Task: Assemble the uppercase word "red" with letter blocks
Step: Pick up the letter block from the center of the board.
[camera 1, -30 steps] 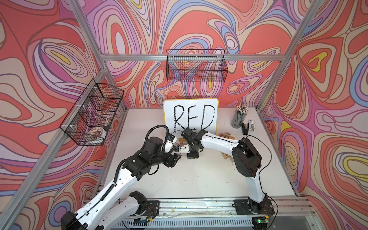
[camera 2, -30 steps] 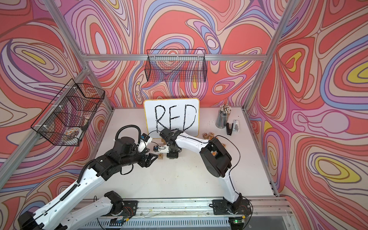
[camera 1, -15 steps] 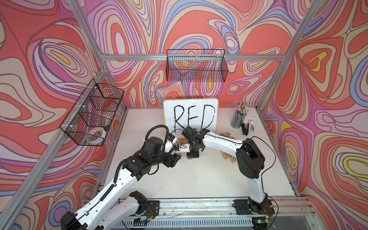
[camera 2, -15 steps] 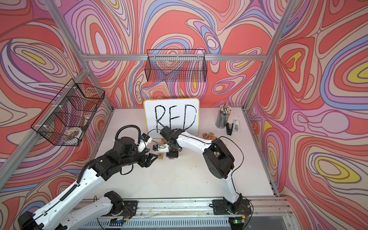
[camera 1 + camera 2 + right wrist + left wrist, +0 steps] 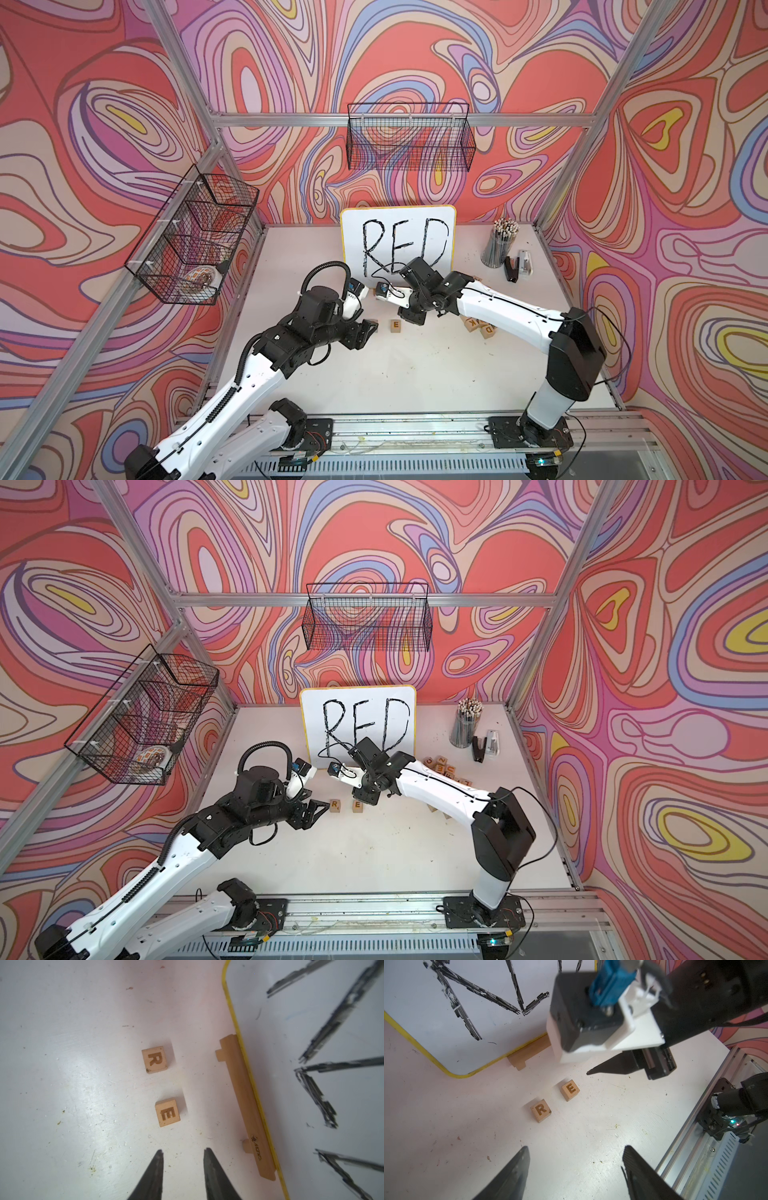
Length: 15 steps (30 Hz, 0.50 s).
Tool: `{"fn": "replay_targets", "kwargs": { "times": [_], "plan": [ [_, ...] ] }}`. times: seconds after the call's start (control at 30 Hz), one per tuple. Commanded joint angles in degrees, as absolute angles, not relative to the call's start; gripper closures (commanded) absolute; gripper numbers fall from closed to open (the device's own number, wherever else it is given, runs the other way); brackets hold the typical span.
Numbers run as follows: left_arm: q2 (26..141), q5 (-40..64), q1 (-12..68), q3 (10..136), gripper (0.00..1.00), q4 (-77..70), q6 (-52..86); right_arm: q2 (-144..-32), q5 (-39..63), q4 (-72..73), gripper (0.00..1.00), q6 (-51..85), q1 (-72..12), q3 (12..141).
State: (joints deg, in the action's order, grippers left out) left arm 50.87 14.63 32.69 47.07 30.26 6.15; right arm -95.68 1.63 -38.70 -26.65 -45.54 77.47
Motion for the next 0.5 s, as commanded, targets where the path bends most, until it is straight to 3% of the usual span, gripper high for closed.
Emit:
{"fn": "replay_targets", "kwargs": {
  "times": [0.0, 0.27, 0.47],
  "plan": [
    [50.9, 15.5, 33.13, 46.8, 0.26, 30.53, 5.67, -90.96, -3.96, -34.85, 0.66, -15.18, -44.97, 73.47],
    [51.74, 15.62, 33.22, 46.98, 0.26, 30.58, 5.36, -80.57, -4.61, -27.65, 0.65, 3.77, -38.66, 63.0],
    [52.03, 14.62, 33.57, 47.45, 0.26, 31.37, 4.7, -78.04, -7.49, -30.11, 0.65, 13.72, -31.05, 60.06]
  ]
}}
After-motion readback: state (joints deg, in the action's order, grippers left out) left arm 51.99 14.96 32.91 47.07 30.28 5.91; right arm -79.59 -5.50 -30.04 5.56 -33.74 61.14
